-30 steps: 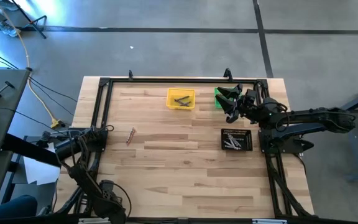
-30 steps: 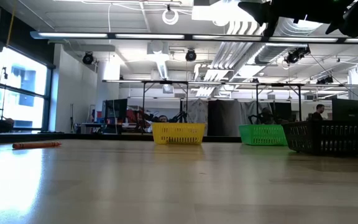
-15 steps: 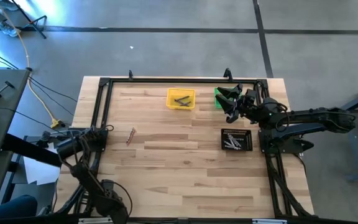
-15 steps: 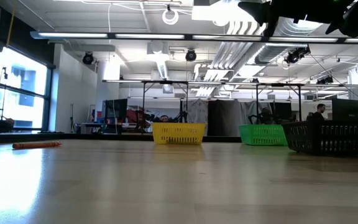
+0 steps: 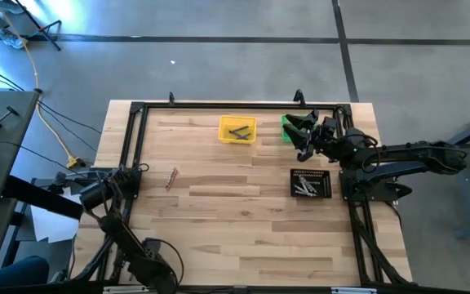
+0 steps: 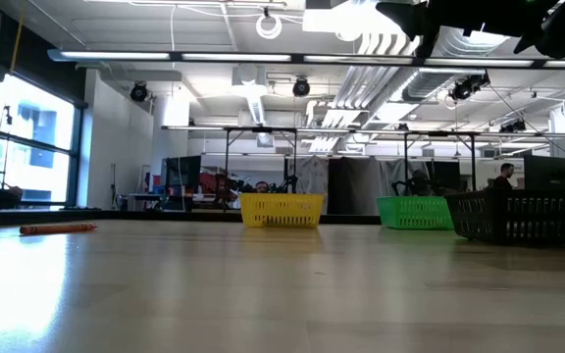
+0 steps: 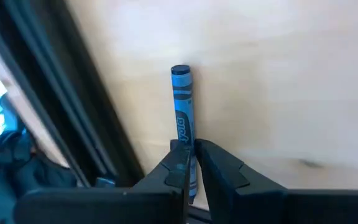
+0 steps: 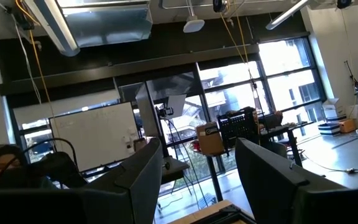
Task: Sort crayons
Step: Put the blue crayon into the yellow bin
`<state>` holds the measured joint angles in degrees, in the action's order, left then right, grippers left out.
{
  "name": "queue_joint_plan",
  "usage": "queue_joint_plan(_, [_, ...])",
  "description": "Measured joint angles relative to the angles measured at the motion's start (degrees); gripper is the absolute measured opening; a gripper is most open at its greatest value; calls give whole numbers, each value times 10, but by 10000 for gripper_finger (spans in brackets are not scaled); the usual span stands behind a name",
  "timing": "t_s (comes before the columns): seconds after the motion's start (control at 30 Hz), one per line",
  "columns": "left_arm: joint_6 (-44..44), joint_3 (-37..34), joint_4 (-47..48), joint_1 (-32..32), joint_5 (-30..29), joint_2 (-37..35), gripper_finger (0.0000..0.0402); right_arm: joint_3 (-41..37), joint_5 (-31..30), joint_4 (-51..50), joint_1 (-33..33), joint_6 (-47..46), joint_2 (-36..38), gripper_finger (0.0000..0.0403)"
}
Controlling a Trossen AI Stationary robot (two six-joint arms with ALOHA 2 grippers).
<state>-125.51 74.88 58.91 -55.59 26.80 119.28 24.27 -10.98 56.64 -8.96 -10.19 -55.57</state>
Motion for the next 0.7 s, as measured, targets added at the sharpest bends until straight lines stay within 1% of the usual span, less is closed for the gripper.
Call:
queue_joint_plan(0.07, [8,15,-4,5,-19,0,30,0,0,0,0,0,0,197])
queue_joint_plan(0.23, [33,50,-6,20,-98,0,30,0,0,2,0,0,0,197])
queue_joint_plan(0.33, [51,60,-7,34,-138,0,30,0,0,2,0,0,0,197])
queue_joint_plan(0.43, [80,60,-6,48,-155,-1,30,0,0,2,0,0,0,197])
queue_joint_plan(0.7, [182,60,-3,94,-167,-2,30,0,0,2,0,0,0,197])
